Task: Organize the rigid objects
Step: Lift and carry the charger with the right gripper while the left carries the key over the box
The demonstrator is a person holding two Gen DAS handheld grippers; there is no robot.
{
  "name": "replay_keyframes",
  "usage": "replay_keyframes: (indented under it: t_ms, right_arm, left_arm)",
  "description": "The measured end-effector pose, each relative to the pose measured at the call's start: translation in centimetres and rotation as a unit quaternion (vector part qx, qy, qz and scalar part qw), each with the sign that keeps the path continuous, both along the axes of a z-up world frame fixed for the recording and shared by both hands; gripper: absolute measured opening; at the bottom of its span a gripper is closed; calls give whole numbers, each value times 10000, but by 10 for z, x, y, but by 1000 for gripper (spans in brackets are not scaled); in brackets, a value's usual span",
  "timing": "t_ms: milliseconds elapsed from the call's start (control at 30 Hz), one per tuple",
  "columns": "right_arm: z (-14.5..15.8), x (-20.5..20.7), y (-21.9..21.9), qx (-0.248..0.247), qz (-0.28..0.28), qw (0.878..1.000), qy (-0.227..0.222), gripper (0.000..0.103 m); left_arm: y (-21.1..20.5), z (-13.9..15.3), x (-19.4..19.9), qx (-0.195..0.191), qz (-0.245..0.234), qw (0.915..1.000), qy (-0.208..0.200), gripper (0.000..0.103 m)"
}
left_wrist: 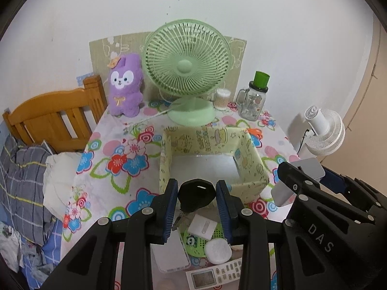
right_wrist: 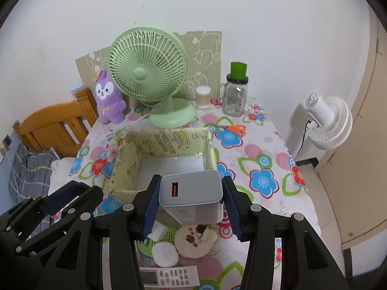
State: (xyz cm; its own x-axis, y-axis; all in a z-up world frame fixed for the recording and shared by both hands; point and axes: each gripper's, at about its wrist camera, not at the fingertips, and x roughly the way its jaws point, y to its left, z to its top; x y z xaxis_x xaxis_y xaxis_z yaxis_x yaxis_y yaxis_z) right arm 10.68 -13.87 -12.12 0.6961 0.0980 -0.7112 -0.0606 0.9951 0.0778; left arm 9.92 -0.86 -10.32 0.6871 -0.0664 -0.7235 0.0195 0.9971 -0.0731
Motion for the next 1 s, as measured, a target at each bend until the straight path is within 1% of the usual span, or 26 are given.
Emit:
replay_keyframes:
  t_ms: [233, 367, 467, 533, 633, 767, 1000]
  right_arm:
    - [8, 8, 1, -28, -8, 10000, -80, 53]
    - [7, 16, 1, -39, 58, 10000, -52, 53]
    - [4, 25, -3, 63, 167, 9998, -17, 53]
    - [3, 32, -4, 103, 252, 9996, 14, 53]
    - [6, 39, -5, 71, 364, 9993, -48, 53]
    - [8, 51, -6, 83, 478, 9988, -82, 53]
    - [1, 73, -10, 169, 554, 9983, 9, 53]
  left_arm:
    - [1, 9, 8, 54, -43, 9999, -73, 33]
    - [-1, 8, 15, 96, 46, 9999, -17, 33]
    - [-3, 9, 21, 151, 188, 9997, -31, 33]
    - [-3, 10, 24, 97, 257, 9996, -29, 33]
    - [-6, 11, 30, 182, 332, 9993, -52, 33]
    - [-8, 12, 38, 138, 456, 9989, -53, 33]
    - [-12, 6, 60, 157, 526, 9985, 62, 33]
